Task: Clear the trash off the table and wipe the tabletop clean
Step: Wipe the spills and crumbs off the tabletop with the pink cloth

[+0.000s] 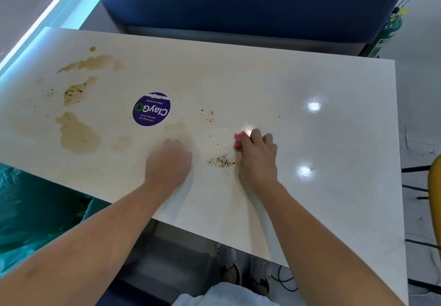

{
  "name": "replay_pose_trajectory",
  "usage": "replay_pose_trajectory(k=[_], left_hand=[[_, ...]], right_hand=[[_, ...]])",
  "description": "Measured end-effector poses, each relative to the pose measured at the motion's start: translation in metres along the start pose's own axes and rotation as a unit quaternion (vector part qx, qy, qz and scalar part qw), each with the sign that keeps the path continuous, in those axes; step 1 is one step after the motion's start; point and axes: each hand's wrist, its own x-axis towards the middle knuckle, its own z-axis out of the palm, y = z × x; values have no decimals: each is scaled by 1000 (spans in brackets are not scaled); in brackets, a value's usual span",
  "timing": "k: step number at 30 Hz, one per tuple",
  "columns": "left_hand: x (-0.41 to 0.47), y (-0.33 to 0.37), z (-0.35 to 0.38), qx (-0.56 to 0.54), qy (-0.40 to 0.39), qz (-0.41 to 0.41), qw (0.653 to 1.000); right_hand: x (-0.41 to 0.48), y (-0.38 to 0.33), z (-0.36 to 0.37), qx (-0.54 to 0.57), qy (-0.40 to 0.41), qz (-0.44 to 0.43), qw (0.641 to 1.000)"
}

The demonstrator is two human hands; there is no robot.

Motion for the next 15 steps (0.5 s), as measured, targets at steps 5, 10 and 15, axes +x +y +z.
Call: replay_pose_trajectory(k=[5, 10, 15], left_hand=[[1, 7, -6, 5, -9, 0, 1000], [9, 5, -2, -15, -66, -96, 993], [4, 0, -6, -41, -82, -96, 991]], right_hand=[[-19, -5, 2, 12, -4, -20, 1000], [-34, 1, -6, -20, -10, -61, 998], [-10, 15, -18, -78, -1, -168, 983]])
